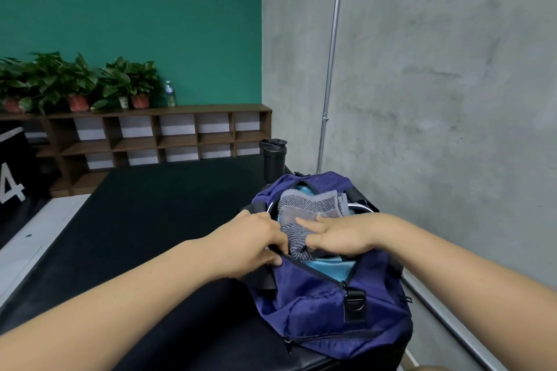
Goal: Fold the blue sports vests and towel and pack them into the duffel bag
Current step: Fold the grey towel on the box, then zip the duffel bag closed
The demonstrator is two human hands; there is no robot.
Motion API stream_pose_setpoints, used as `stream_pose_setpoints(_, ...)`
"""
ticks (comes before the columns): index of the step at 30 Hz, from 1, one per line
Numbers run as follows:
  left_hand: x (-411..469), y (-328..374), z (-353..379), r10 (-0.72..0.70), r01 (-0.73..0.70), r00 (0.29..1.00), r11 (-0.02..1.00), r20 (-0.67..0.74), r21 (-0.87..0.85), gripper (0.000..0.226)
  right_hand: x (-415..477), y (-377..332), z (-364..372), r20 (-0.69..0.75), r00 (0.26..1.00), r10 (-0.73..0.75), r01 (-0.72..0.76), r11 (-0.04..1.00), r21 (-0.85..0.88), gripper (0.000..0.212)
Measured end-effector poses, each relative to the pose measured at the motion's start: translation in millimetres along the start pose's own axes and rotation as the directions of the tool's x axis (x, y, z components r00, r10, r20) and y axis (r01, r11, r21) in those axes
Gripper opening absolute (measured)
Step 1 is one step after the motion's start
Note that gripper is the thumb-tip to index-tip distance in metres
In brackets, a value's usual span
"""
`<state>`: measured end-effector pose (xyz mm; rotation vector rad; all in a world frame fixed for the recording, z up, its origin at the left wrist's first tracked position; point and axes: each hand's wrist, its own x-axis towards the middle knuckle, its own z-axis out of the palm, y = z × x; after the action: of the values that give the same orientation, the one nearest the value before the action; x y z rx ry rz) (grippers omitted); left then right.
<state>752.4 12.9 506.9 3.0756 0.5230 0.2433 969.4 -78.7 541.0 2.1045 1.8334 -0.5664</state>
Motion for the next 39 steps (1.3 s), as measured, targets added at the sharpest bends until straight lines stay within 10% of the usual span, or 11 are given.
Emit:
stream_pose_setpoints(9, -20, -32, -39, -0.016, 0.032, 0.983, 0.996, -0.181, 0.085, 0.01, -4, 3, -30, 0.03, 0.999, -0.027, 0.018, 0.964, 0.265, 0.086)
stream_pose_setpoints(17, -77, -90, -74, -0.178, 0.219, 0.957, 0.962, -0.23, 0.164, 0.011, -1, -14, -35, -0.353, 0.912, -0.211, 0.16, 0.973, -0.168, 0.027)
stream_pose_setpoints(25, -124, -142, -74, -0.406, 0.472, 0.872, 0.846, -0.274, 0.248, 0.009, 4, -48, -45, -0.159, 0.925, -0.345, 0.329, 0.937, -0.115, 0.037)
stream_pose_setpoints(31, -152, -169, -86, -0.505, 0.601, 0.796, 0.729, -0.333, 0.329, 0.011, 26, -59, -64, -0.198, 0.919, -0.341, 0.212, 0.851, -0.48, 0.033)
stream_pose_setpoints(39, -159, -218, -110, -0.607, 0.725, 0.678, 0.644, -0.414, 0.245, 0.018, 32, -116, -94, -0.477, 0.634, -0.609, 0.432, 0.79, -0.435, 0.009)
